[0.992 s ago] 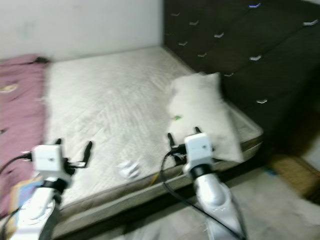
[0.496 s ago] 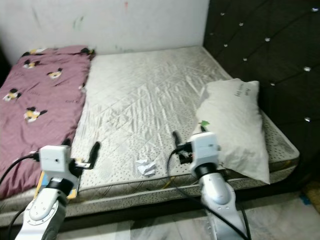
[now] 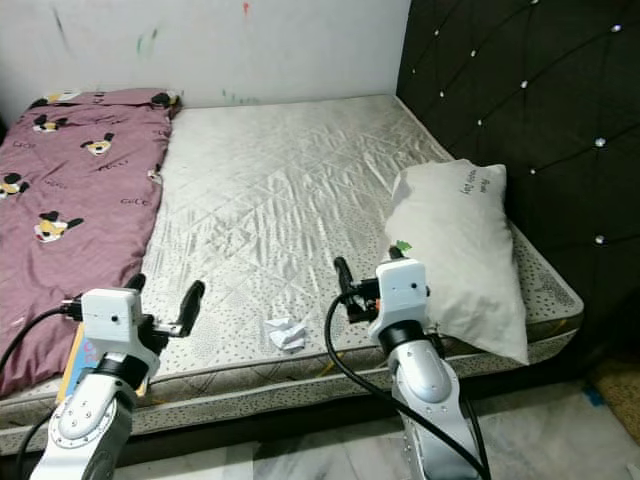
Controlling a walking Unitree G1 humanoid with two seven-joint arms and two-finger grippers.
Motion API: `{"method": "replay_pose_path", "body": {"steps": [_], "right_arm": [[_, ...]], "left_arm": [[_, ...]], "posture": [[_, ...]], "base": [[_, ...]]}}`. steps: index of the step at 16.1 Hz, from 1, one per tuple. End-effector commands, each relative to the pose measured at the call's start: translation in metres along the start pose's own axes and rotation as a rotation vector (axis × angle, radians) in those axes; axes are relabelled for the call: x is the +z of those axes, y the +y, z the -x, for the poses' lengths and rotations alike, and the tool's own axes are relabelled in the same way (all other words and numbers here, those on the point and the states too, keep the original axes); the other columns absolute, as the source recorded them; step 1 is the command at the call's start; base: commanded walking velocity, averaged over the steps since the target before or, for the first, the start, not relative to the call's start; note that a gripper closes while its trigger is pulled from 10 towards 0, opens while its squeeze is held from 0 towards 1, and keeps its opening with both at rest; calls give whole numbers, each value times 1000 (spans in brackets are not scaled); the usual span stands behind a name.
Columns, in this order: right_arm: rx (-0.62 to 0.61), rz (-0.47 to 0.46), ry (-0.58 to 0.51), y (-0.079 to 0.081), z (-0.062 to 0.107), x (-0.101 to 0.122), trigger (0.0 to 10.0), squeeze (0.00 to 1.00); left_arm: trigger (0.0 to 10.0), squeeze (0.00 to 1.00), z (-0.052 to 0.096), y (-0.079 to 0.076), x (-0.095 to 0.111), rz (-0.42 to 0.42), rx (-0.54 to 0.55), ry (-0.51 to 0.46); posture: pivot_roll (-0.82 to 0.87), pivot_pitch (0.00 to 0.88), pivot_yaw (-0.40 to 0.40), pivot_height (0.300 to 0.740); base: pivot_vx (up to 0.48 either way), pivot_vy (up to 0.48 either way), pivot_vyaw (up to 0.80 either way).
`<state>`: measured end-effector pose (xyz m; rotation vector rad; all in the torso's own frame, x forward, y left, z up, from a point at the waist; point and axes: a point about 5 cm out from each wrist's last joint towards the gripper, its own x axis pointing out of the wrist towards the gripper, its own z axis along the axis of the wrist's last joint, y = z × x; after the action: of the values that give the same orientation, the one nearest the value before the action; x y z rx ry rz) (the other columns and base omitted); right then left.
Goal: Clean up the room
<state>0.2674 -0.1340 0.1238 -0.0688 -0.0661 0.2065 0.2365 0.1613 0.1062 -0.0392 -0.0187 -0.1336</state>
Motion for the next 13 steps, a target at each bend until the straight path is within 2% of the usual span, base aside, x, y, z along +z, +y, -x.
{"method": "replay_pose_path", "body": {"steps": [1,12,13], "right_arm": [[-8,2,-9,-2,-2,2,10000,0],[-55,36,-11,-10,-8,6,10000,0],[-57,34,-10,-10,-8,5,10000,0]], "left_arm": [[10000,0,1,1,0,4,-7,5],[10000,0,1,2,-3,-7,0,18],[10000,0,1,1,-3,-9,-2,17]], "posture": [[13,30,-30,740],[6,42,-26,740],[7,42,-27,740]], "base": [[281,0,0],[22,0,0],[247,0,463]]}}
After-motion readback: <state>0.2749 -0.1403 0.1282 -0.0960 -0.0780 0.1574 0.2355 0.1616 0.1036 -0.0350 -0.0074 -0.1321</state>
